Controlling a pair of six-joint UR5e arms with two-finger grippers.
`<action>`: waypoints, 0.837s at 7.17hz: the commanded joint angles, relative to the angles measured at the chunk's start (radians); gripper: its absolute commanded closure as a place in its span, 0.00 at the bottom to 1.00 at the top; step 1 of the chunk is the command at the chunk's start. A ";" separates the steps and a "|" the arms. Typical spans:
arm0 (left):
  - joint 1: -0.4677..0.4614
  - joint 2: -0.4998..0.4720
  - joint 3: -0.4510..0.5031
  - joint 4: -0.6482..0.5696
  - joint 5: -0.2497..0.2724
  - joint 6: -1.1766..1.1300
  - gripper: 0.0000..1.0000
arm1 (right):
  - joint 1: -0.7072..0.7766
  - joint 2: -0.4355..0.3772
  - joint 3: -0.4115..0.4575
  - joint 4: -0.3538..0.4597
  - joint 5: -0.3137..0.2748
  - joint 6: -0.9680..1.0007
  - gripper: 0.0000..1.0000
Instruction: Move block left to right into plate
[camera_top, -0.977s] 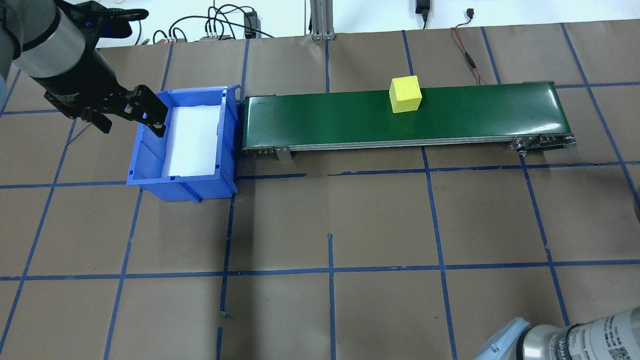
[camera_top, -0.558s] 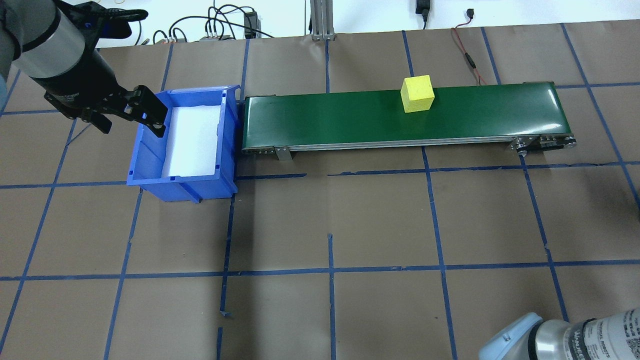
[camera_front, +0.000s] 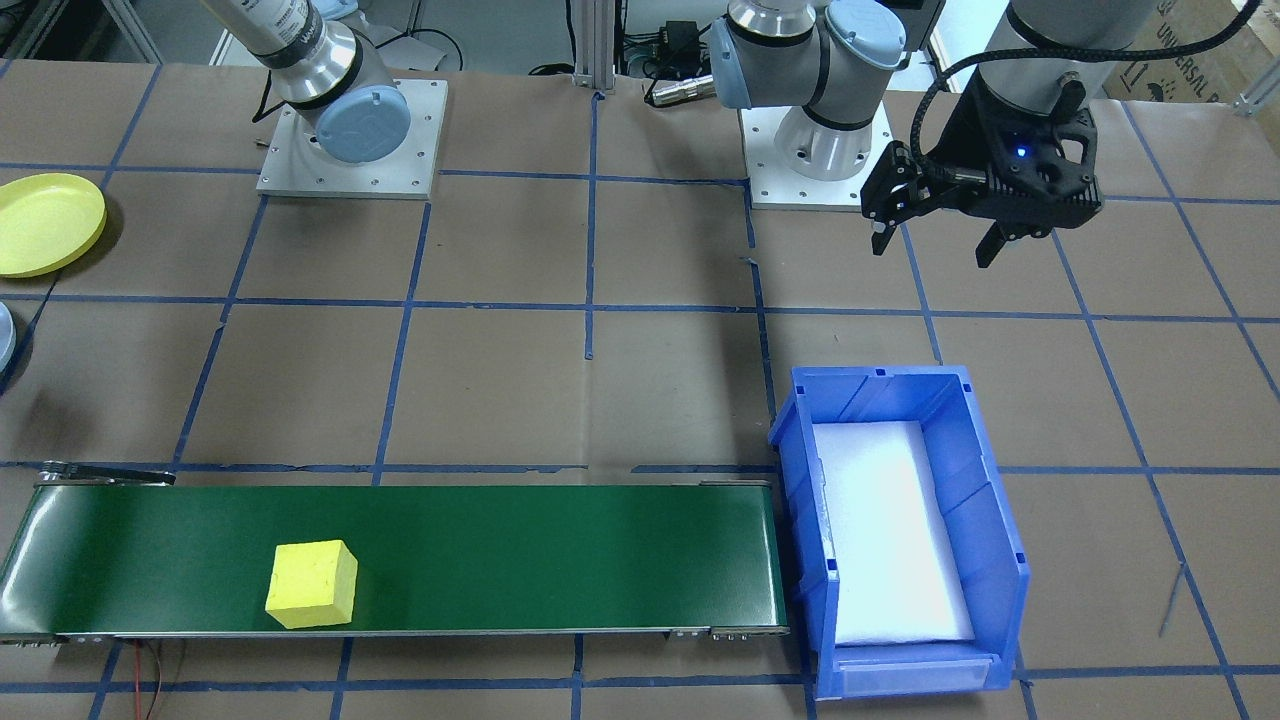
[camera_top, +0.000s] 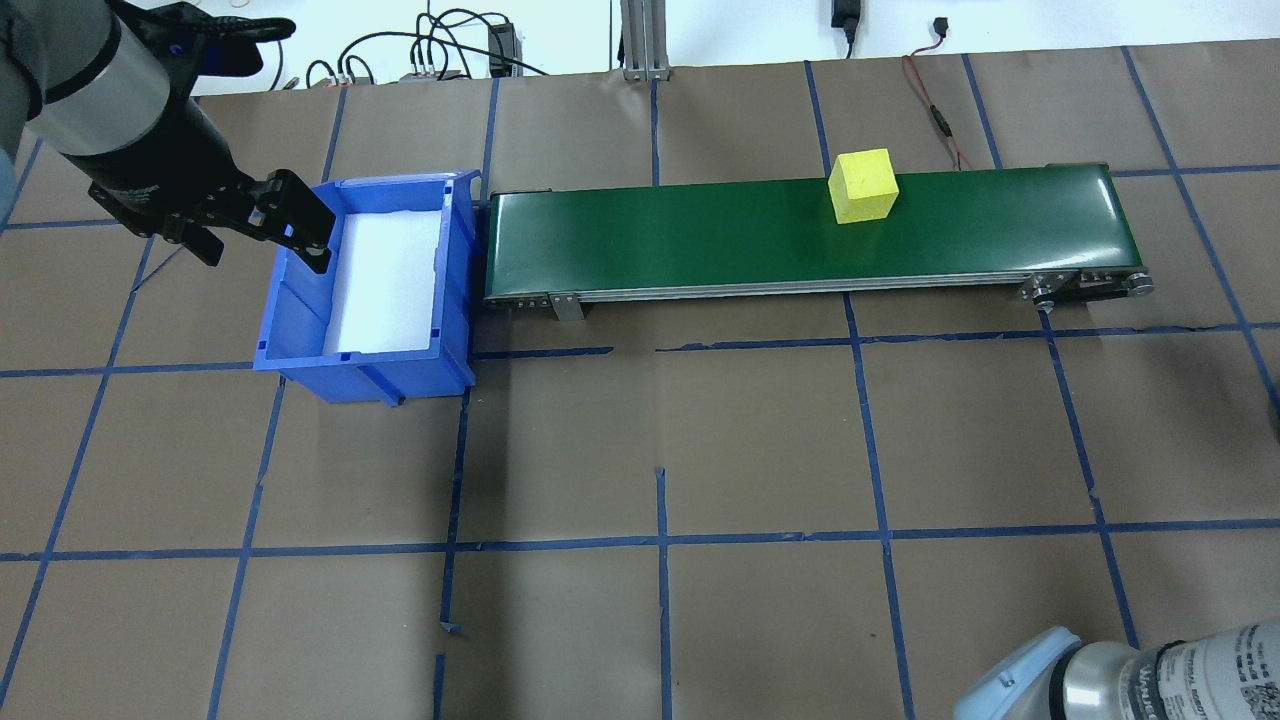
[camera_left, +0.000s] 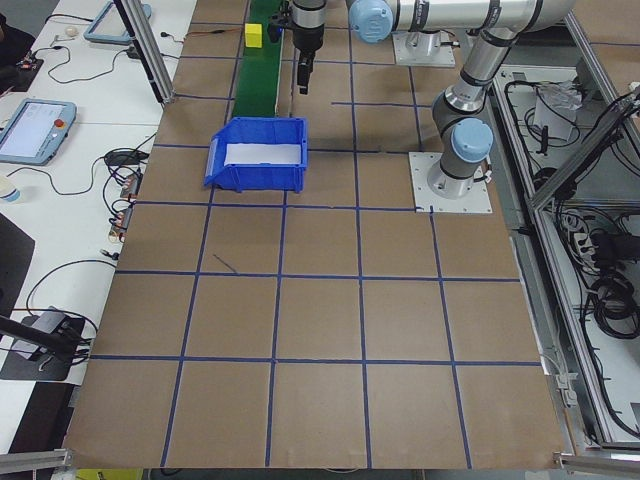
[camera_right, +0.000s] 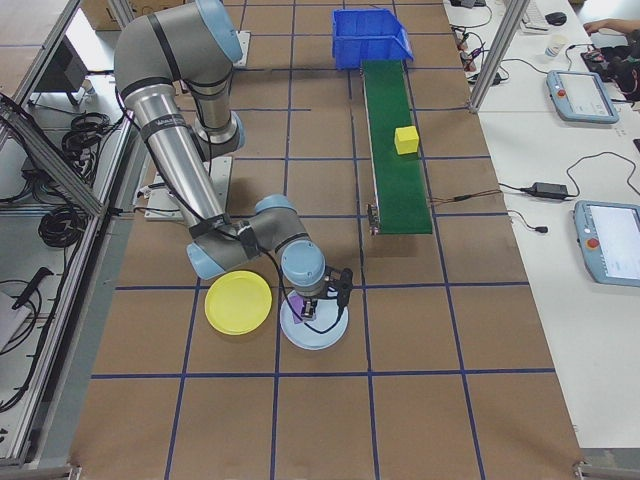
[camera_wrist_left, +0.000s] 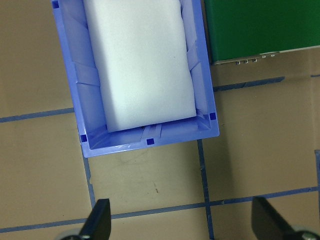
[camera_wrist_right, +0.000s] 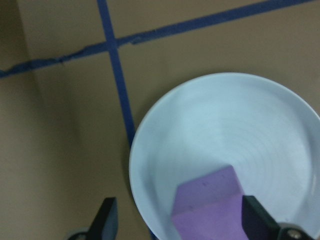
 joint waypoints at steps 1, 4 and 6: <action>0.000 0.000 0.000 0.001 0.000 -0.001 0.00 | 0.129 -0.025 -0.043 0.051 0.125 0.172 0.00; 0.002 0.000 0.000 0.001 0.000 0.002 0.00 | 0.409 -0.025 -0.056 0.036 0.238 0.486 0.00; 0.005 0.000 0.000 0.000 0.000 0.004 0.00 | 0.570 -0.022 -0.097 -0.054 0.297 0.516 0.00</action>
